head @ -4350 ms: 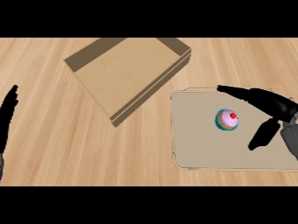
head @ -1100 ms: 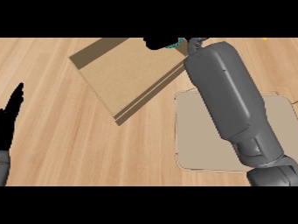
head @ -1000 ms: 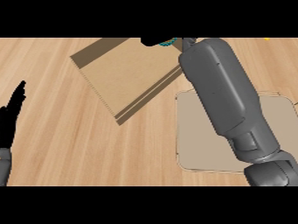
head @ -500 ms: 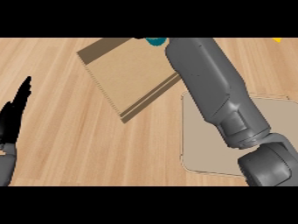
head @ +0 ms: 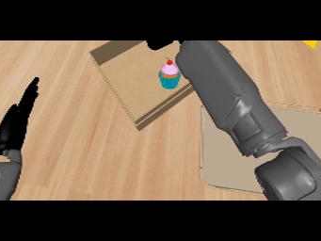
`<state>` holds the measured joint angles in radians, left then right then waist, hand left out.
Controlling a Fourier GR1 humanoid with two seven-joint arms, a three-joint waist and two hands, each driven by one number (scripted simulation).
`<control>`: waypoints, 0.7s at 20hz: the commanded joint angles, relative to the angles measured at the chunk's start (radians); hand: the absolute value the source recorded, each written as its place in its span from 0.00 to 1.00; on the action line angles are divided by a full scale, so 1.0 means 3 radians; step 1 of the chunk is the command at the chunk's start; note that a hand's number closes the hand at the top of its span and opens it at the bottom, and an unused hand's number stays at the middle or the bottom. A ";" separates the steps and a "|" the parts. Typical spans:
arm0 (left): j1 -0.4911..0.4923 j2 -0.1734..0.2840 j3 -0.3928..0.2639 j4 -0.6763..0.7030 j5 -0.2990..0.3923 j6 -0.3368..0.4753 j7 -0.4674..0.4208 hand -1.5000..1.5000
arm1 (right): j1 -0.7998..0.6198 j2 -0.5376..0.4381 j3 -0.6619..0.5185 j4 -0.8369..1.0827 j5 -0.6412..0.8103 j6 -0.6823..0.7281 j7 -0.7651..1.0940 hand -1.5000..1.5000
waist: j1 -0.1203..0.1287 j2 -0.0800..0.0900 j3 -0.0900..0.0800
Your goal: Pick the cupcake from the tray and place it in the cardboard box
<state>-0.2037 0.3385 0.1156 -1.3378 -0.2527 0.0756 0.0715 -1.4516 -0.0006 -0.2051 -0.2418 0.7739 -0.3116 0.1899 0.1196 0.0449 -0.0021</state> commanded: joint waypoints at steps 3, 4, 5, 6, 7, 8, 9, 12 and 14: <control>-0.0030 -0.0071 -0.0101 -0.0038 -0.0091 0.0049 0.0014 0.50 | -0.0019 0.0002 -0.0151 0.0236 -0.0165 0.0004 -0.0029 0.00 | 0.0061 0.0027 0.0003; -0.0112 0.0027 -0.0004 -0.0036 0.0016 -0.0058 0.0053 0.50 | -0.0026 0.0002 -0.0193 0.0191 -0.0188 -0.0060 -0.0077 0.00 | 0.0051 0.0031 0.0004; -0.0102 0.0006 -0.0005 0.0002 0.0006 -0.0035 0.0042 0.50 | -0.0059 0.0002 -0.0206 0.0187 -0.0193 -0.0083 -0.0078 0.00 | 0.0055 0.0039 0.0002; -0.0097 0.0029 -0.0023 -0.0024 0.0009 -0.0082 0.0048 0.50 | -0.0080 0.0002 -0.0207 0.0206 -0.0215 -0.0092 -0.0120 0.00 | 0.0071 0.0024 0.0003; -0.0070 0.0010 -0.0011 -0.0035 0.0024 -0.0063 -0.0007 0.50 | 0.0041 0.0002 -0.0219 0.0202 -0.0239 -0.0236 -0.0264 0.00 | 0.0113 0.0040 0.0002; -0.0044 -0.0064 -0.0059 -0.0034 -0.0038 0.0018 0.0017 0.50 | 0.0054 0.0002 -0.0221 0.0155 -0.0219 -0.0253 -0.0370 0.00 | 0.0045 0.0031 0.0004; -0.0113 0.0056 0.0018 0.0061 0.0013 -0.0078 -0.0038 0.50 | -0.0038 0.0002 -0.0245 0.0159 -0.0282 -0.0313 -0.0359 0.00 | 0.0080 0.0030 0.0001; -0.0163 0.0023 0.0005 0.0087 0.0000 -0.0059 0.0049 0.50 | 0.0048 0.0002 -0.0380 0.0035 -0.0415 -0.0529 -0.0656 0.00 | 0.0017 0.0031 0.0005; -0.0077 -0.0040 -0.0037 0.0035 -0.0088 0.0060 0.0034 0.50 | 0.0070 0.0002 -0.0470 -0.0033 -0.0484 -0.0621 -0.0786 0.00 | -0.0021 0.0006 0.0008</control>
<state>-0.2252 0.3357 0.1102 -1.3308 -0.2588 0.0699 0.0757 -1.4417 0.0000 -0.3068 -0.2249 0.6676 -0.4411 0.0265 0.1294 0.0521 -0.0006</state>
